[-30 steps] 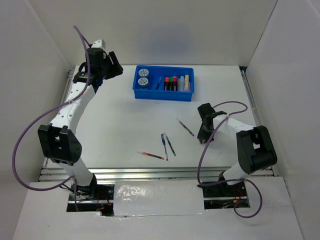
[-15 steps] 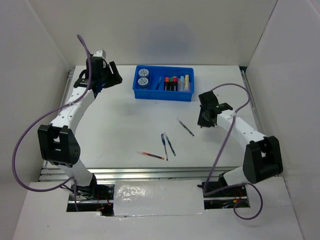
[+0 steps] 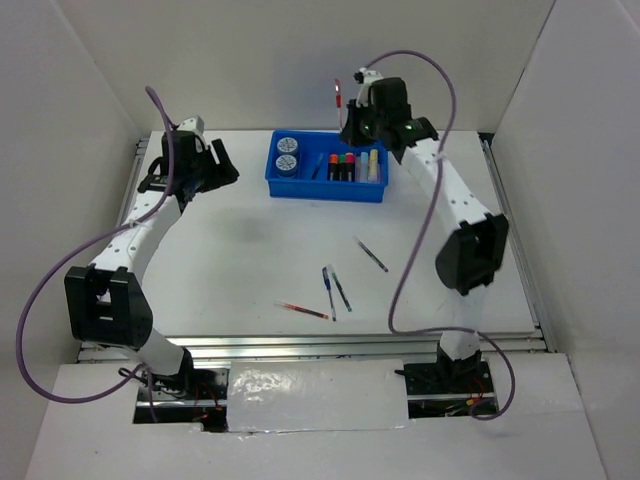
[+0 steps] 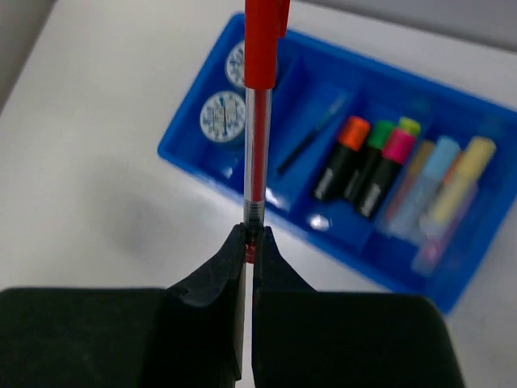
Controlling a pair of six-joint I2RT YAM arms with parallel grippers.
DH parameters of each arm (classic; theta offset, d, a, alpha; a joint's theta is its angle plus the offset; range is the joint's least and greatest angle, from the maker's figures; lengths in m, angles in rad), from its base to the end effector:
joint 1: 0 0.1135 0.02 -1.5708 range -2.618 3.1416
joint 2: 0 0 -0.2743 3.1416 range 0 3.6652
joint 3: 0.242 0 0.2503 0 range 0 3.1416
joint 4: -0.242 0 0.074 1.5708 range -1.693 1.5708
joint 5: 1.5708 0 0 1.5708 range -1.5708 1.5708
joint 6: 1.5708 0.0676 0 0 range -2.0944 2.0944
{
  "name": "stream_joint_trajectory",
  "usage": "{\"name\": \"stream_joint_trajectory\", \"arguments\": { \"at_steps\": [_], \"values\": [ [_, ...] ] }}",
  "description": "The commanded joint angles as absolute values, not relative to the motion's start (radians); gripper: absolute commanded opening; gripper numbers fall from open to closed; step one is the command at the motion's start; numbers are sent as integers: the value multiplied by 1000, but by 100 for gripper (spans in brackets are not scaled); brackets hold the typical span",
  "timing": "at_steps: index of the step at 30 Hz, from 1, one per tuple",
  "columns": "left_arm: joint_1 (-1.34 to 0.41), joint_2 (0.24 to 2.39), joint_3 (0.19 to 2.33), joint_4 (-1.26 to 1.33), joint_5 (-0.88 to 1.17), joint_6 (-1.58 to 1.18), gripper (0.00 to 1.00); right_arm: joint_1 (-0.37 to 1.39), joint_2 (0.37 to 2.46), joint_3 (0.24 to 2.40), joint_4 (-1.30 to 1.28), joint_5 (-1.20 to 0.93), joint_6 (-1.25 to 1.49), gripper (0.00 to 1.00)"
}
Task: Sort the stationery into containers
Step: Place the pen in the storage box.
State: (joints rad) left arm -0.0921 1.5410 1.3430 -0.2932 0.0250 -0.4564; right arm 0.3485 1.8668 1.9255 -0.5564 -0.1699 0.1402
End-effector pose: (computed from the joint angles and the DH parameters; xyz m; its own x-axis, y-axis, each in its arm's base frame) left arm 0.3849 -0.0373 0.3319 -0.4718 -0.3989 -0.7863 -0.1048 0.9109 -0.3992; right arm 0.4309 0.1687 0.3829 -0.5108 -0.0391 -0.8588 -0.4088 0.8898 0.2027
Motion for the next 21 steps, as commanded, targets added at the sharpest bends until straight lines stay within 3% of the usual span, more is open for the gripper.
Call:
{"name": "stream_joint_trajectory", "arguments": {
  "at_steps": [1,14,21],
  "values": [
    [-77,1511,1316,-226,98,-509,78,339,2095,2178,-589,-278,135,0],
    [-58,1516,1276,-204,164,-543,77,390,2405,2339,-439,-351,198,0],
    [-37,1513,1259,-204,179,-568,77,416,2479,2358,-405,-258,278,0]
  ]
}}
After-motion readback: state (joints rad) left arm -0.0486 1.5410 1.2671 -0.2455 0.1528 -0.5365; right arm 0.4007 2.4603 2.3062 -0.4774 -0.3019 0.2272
